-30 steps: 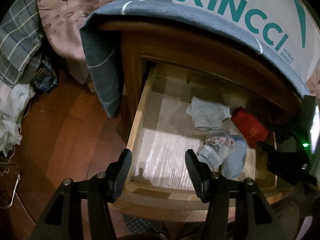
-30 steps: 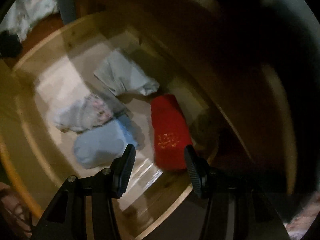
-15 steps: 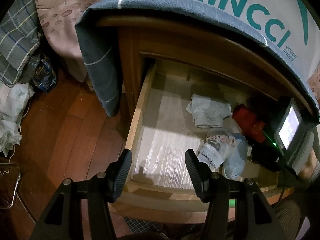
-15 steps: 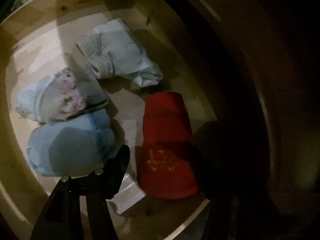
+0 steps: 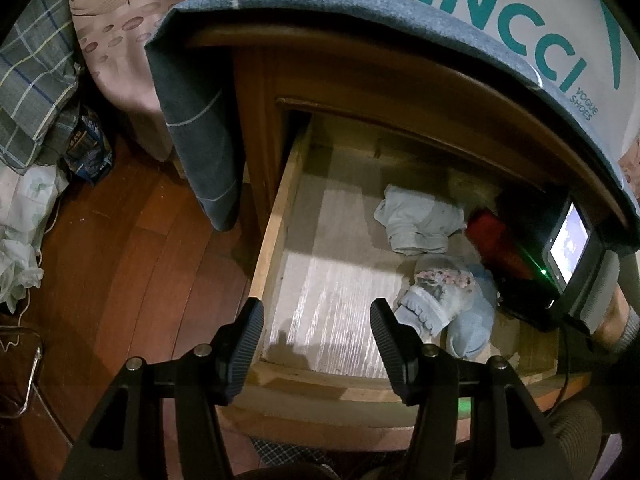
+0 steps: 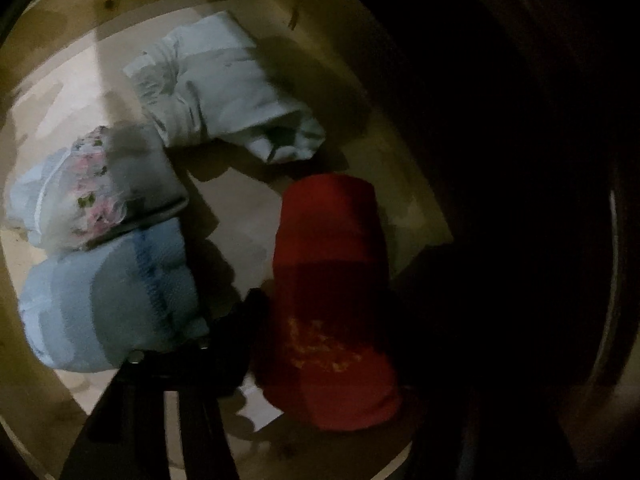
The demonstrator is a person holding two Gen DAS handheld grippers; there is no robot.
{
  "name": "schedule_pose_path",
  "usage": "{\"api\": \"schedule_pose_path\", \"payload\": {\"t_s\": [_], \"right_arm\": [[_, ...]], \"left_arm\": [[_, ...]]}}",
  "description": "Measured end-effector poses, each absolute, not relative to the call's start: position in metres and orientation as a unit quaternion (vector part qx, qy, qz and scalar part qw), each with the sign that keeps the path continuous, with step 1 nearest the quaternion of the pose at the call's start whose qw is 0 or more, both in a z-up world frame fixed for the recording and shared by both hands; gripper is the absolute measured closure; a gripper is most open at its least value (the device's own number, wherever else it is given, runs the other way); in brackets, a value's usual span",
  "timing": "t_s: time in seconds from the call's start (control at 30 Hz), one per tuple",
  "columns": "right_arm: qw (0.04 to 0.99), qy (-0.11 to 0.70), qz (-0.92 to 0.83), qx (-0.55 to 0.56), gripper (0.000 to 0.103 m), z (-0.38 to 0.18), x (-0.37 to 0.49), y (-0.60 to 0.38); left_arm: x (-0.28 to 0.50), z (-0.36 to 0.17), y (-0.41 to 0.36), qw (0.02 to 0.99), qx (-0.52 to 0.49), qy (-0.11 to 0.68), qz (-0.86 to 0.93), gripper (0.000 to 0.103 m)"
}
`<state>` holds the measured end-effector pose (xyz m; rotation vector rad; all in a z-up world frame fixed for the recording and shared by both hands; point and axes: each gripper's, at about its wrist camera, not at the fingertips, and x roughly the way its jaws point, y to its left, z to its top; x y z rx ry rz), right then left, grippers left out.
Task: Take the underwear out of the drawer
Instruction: 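Move the right tool back down into the drawer toward the red sock, then grasp the red sock with the right tool while the left tool grasps the floral underwear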
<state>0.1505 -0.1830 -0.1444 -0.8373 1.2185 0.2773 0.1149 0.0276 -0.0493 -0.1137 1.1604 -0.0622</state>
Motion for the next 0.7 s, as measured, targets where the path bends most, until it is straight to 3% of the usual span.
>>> {"api": "schedule_pose_path", "payload": {"t_s": [0.23, 0.47, 0.7], "right_arm": [[0.717, 0.615, 0.174, -0.279, 0.065, -0.125, 0.137, -0.190], [0.712, 0.629, 0.162, -0.265, 0.056, -0.125, 0.136, -0.196], [0.697, 0.659, 0.158, -0.235, 0.068, -0.101, 0.124, -0.198]], "left_arm": [[0.115, -0.050, 0.026, 0.834, -0.051, 0.548, -0.028, 0.046], [0.116, -0.051, 0.023, 0.833, -0.044, 0.550, -0.030, 0.046], [0.117, -0.051, 0.019, 0.832, -0.032, 0.552, -0.034, 0.046]]}}
